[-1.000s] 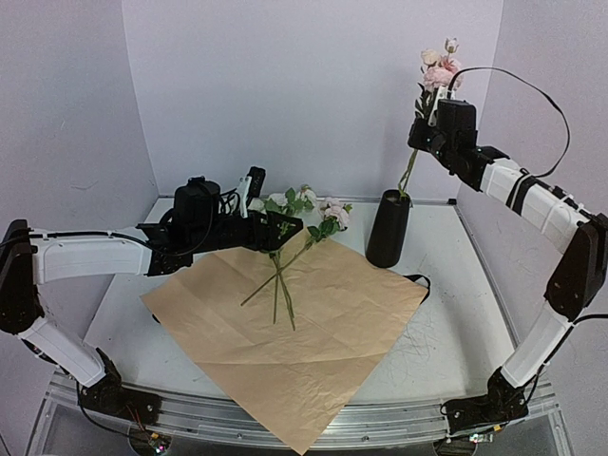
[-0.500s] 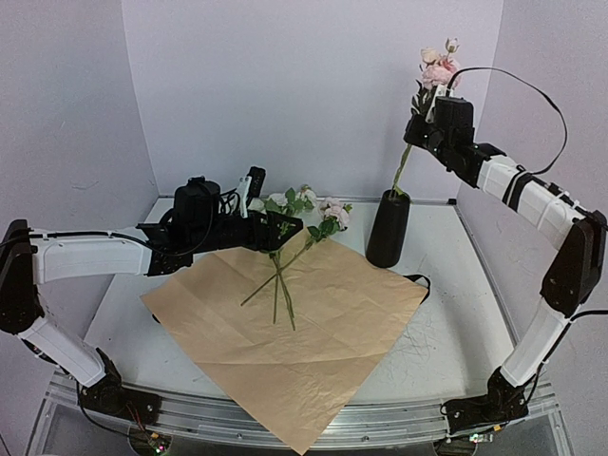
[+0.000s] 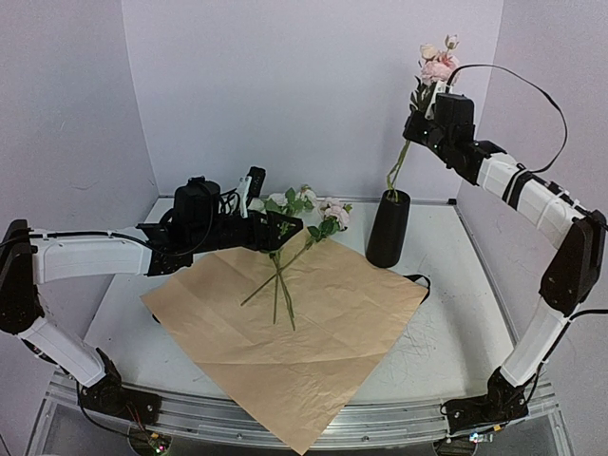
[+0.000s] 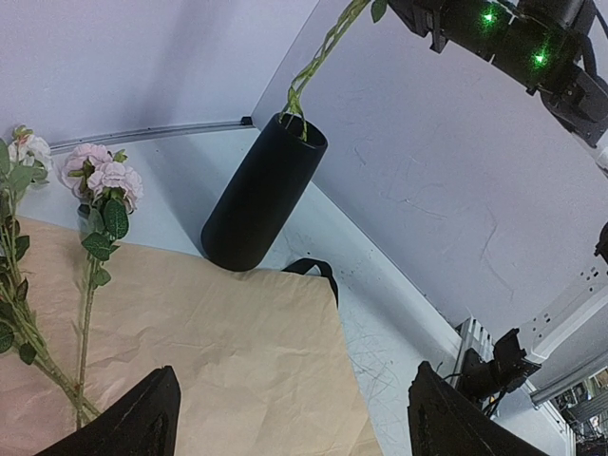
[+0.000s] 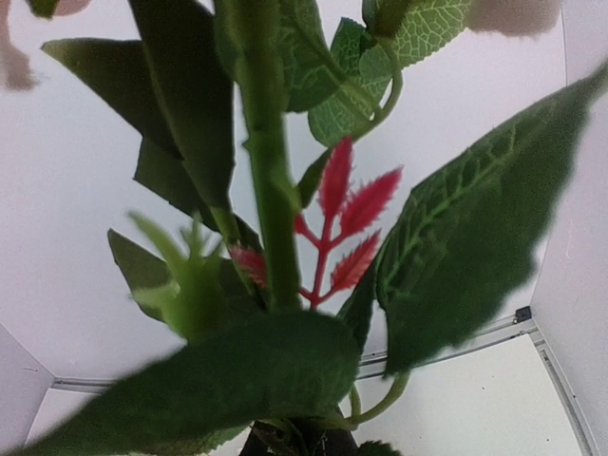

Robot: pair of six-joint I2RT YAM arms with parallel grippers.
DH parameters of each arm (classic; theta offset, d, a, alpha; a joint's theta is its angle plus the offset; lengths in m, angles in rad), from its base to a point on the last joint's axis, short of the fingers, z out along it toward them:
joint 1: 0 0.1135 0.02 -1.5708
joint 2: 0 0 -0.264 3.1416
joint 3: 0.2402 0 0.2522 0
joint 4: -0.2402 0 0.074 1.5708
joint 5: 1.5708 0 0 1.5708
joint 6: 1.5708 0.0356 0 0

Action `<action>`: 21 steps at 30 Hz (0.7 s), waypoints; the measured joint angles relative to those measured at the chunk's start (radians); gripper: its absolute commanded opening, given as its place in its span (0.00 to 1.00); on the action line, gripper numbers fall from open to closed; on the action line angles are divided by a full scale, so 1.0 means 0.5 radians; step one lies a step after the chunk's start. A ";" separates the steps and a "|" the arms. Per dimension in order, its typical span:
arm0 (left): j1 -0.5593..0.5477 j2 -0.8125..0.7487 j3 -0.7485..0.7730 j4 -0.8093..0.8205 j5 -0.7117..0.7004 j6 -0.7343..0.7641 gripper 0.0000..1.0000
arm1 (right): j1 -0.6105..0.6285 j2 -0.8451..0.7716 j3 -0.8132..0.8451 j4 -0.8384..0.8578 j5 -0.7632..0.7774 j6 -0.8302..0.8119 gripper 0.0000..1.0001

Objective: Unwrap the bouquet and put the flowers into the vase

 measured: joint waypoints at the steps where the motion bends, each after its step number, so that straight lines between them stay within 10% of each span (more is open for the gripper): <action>1: 0.000 0.000 0.000 0.000 0.000 0.000 0.84 | 0.000 0.001 -0.001 0.000 0.001 -0.002 0.00; 21: 0.000 0.000 0.000 0.000 0.000 0.000 0.84 | 0.000 -0.020 -0.380 0.021 -0.007 -0.012 0.01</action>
